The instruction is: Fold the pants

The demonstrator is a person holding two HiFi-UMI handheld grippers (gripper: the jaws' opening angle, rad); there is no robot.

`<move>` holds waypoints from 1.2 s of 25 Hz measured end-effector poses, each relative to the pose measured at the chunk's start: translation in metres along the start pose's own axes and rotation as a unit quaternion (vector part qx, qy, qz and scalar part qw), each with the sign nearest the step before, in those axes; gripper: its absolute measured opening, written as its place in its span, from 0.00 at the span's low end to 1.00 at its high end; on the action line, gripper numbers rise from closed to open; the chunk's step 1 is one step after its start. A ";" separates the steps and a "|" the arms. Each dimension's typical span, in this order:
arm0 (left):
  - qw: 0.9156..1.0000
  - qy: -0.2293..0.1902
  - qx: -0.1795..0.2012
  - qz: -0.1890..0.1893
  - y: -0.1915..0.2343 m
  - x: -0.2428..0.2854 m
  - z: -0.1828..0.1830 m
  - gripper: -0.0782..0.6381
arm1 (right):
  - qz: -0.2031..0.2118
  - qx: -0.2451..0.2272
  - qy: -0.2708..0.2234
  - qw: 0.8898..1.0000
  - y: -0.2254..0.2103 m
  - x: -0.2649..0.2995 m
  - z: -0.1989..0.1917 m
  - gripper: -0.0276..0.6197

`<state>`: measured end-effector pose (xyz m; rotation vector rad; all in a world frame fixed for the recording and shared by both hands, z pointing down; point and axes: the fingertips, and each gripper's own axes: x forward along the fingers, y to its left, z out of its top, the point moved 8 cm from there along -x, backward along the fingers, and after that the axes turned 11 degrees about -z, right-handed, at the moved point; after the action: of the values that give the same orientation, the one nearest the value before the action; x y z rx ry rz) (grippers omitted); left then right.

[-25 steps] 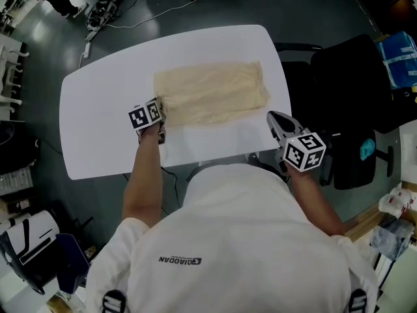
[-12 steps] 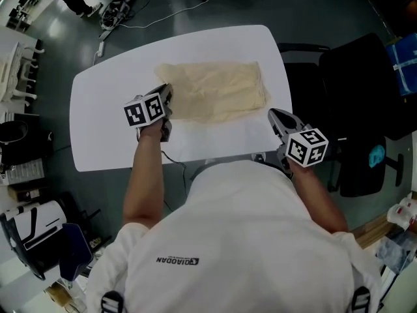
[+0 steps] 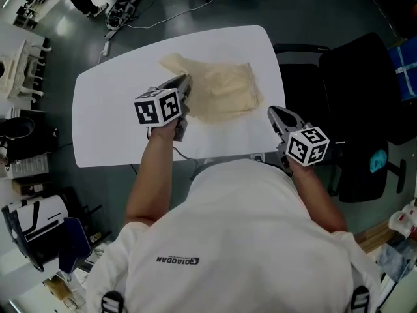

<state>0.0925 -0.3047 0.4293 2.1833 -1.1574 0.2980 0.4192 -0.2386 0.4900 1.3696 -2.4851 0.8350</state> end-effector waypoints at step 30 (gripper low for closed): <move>0.981 0.173 0.087 0.022 -0.119 0.238 -0.072 0.17 | -0.040 0.015 0.022 0.999 -0.141 -0.067 0.008 0.07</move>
<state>0.3345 -0.3672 0.5451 2.1437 -1.0144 0.7909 0.5733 -0.2532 0.5098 1.4341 -2.3763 0.8792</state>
